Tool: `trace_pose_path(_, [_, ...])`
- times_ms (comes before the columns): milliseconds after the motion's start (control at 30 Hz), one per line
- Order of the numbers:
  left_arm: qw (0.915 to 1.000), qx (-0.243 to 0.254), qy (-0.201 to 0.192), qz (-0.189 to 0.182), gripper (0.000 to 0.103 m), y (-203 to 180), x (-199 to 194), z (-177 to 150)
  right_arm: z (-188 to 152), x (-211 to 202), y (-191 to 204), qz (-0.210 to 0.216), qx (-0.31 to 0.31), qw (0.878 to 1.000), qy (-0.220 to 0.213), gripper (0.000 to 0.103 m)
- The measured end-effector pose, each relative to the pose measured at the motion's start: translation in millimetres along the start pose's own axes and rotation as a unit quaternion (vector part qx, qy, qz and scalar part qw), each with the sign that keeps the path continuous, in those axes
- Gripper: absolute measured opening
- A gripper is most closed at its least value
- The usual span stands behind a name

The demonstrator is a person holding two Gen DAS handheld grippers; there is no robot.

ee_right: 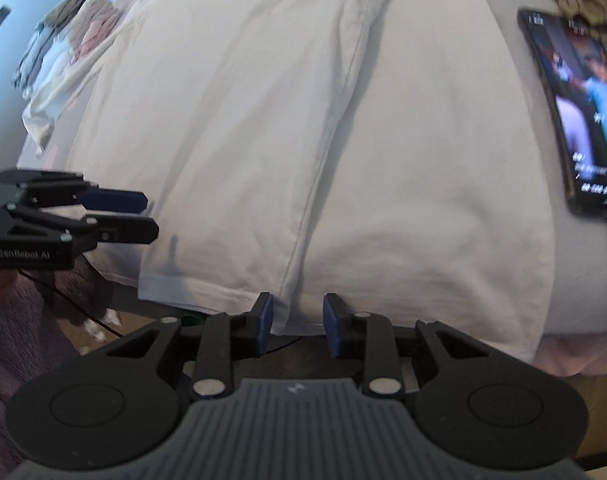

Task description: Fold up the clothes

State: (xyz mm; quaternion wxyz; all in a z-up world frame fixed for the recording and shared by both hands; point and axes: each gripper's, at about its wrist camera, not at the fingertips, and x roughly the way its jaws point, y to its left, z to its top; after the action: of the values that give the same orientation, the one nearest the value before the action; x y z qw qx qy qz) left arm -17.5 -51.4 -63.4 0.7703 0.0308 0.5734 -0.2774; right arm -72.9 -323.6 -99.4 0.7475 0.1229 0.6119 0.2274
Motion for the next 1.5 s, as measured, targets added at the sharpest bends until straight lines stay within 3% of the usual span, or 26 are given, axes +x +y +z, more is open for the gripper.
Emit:
trace_pose_path(100, [1.0,-0.001,0.0,0.0,0.041,1,1,1,-6,-2,-1,0.02,0.0,1.0,-0.005,0.03])
trace_pose_path(133, [1.0,-0.001,0.0,0.0,0.041,1,1,2,-6,-1,1,0.019,-0.003,1.0,-0.006,0.023])
trace_pose_path(167, [1.0,0.0,0.0,0.001,0.041,1,1,2,-6,-1,2,0.013,-0.008,1.0,-0.006,0.008])
trace_pose_path(467, [0.9997,-0.011,-0.021,0.002,0.041,8,-11,26,3,-34,24,0.01,-0.032,0.999,0.005,0.006])
trace_pose_path(800, [0.9945,0.07,-0.07,0.033,0.041,-9,-32,128,8,-28,46,-0.014,-0.111,0.99,0.085,0.006])
trace_pose_path(1133, [0.9932,0.104,-0.048,0.018,0.037,-44,31,236,12,-14,25,0.026,-0.08,0.991,0.106,0.006])
trace_pose_path(1500, [0.9854,0.161,-0.008,0.054,0.032,-77,112,320,15,-11,16,0.068,-0.058,0.989,0.12,0.006])
